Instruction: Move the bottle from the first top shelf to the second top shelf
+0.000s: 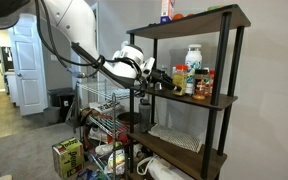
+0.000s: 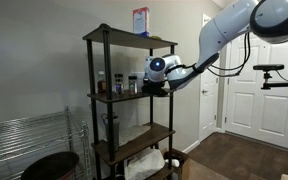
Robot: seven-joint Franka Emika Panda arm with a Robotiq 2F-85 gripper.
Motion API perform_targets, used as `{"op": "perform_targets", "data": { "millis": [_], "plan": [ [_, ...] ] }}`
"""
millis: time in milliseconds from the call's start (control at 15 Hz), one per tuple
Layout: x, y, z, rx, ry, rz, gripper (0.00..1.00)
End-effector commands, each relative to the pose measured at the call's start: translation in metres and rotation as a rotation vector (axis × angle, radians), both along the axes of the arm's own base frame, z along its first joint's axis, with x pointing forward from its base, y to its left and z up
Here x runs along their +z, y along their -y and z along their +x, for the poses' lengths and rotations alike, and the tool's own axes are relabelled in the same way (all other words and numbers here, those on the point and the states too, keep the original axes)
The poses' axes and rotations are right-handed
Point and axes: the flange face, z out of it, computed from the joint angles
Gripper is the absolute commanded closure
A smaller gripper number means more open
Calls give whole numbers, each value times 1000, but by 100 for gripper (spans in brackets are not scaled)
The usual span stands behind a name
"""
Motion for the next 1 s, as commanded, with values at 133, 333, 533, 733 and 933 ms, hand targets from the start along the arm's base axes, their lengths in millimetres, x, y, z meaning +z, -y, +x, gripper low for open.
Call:
{"op": "perform_targets", "data": {
  "millis": [133, 333, 533, 733, 933],
  "plan": [
    [11, 1, 1, -14, 43, -6, 0],
    [15, 2, 2, -15, 50, -5, 0],
    [19, 3, -4, -9, 44, 1, 0],
    [26, 4, -15, 4, 41, -17, 0],
    [29, 11, -31, 10, 40, -26, 0]
  ]
}}
